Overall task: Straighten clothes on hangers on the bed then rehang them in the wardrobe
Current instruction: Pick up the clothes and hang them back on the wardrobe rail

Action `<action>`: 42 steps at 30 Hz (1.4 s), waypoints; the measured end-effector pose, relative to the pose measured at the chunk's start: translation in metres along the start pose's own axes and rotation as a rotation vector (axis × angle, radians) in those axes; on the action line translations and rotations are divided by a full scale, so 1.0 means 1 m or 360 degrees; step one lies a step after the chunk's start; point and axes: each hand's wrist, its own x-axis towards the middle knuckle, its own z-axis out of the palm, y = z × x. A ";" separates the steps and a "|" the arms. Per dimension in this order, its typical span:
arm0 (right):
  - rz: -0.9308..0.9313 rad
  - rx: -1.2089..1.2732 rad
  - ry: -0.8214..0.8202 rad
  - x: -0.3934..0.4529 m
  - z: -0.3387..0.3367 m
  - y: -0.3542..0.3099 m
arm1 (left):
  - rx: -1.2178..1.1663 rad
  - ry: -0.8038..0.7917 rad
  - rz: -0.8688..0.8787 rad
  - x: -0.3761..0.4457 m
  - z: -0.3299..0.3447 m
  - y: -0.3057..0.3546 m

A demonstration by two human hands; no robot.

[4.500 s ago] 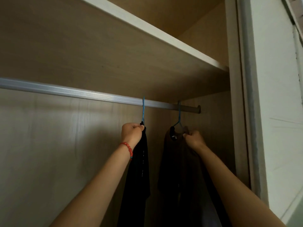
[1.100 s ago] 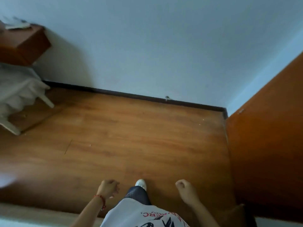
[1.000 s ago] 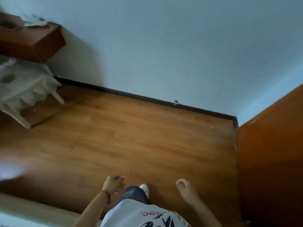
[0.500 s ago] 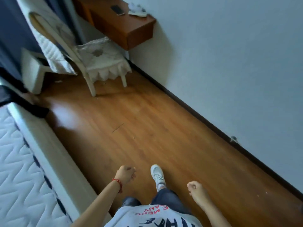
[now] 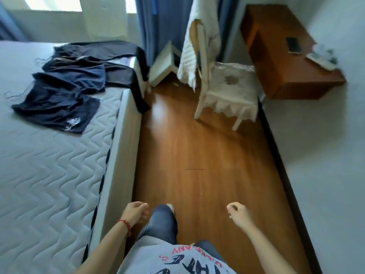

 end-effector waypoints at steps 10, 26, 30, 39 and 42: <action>-0.0169 -0.0037 -0.0112 0.142 0.005 -0.213 | -0.0427 0.0266 -0.0197 0.116 -0.083 0.111; -0.0298 -0.0341 -0.0330 0.357 -0.043 -0.463 | -0.0704 0.0317 -0.0084 0.325 -0.164 0.415; -0.0504 -0.0561 -0.0501 0.415 -0.066 -0.551 | -0.0935 0.0494 -0.0197 0.345 -0.167 0.444; -0.0843 -0.0717 -0.0674 0.511 -0.054 -0.752 | -0.1337 0.0822 -0.0529 0.370 -0.170 0.459; -0.0896 -0.0705 -0.0724 0.530 -0.025 -0.799 | -0.1419 0.0884 -0.0619 0.387 -0.178 0.458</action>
